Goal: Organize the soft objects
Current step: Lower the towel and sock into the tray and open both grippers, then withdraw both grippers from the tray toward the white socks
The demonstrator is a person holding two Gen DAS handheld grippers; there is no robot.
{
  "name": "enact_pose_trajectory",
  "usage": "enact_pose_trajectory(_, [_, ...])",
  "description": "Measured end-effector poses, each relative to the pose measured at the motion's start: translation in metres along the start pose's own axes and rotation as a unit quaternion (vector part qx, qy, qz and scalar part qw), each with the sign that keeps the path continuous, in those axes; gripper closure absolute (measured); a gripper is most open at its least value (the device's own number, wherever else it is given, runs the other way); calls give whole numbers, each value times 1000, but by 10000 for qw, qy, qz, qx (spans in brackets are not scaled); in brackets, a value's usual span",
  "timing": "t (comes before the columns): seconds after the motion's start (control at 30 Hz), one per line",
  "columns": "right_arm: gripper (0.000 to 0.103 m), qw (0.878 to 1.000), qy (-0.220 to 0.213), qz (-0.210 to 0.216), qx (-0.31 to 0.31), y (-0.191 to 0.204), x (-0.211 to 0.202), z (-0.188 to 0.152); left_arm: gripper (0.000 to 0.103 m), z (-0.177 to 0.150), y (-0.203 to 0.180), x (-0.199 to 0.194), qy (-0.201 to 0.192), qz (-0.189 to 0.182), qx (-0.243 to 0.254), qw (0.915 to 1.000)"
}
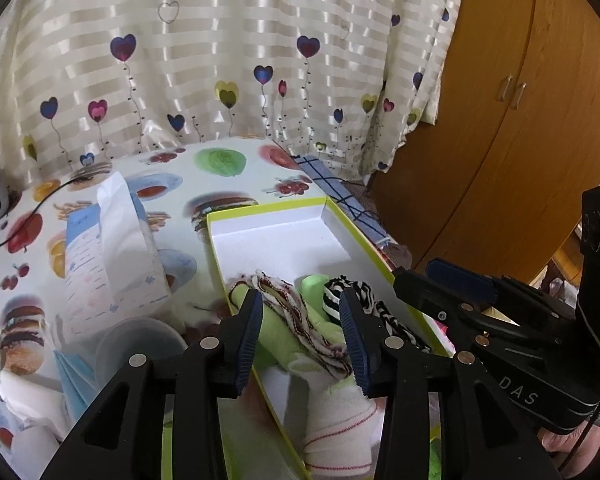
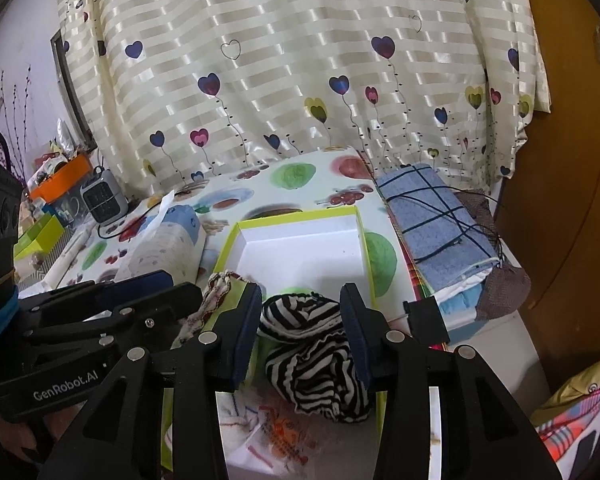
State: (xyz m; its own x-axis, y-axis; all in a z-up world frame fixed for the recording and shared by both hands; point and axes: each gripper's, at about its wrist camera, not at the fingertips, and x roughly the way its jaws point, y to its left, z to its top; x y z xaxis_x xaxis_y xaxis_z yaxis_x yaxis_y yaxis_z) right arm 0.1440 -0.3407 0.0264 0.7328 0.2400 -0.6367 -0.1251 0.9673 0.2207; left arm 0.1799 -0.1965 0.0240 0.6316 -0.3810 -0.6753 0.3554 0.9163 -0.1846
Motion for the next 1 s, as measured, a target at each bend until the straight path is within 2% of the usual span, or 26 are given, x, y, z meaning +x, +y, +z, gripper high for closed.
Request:
enact_pose_trajectory(0.6, [61,9992,-223,-178,-277,45,-56,-9,65,-23,-2,-72,-432,-73,176,9989])
enact_pose_trajectory(0.9, [60,9971,-345,-181,-655,97,-78,-22,64,-46,24,-121,-715,227,67,9972])
enact_pose_trajectory(1.0, [57,9961,-364,-139,-791,117,-82,-28,65,-53,35,-138,-823,354,13,9960])
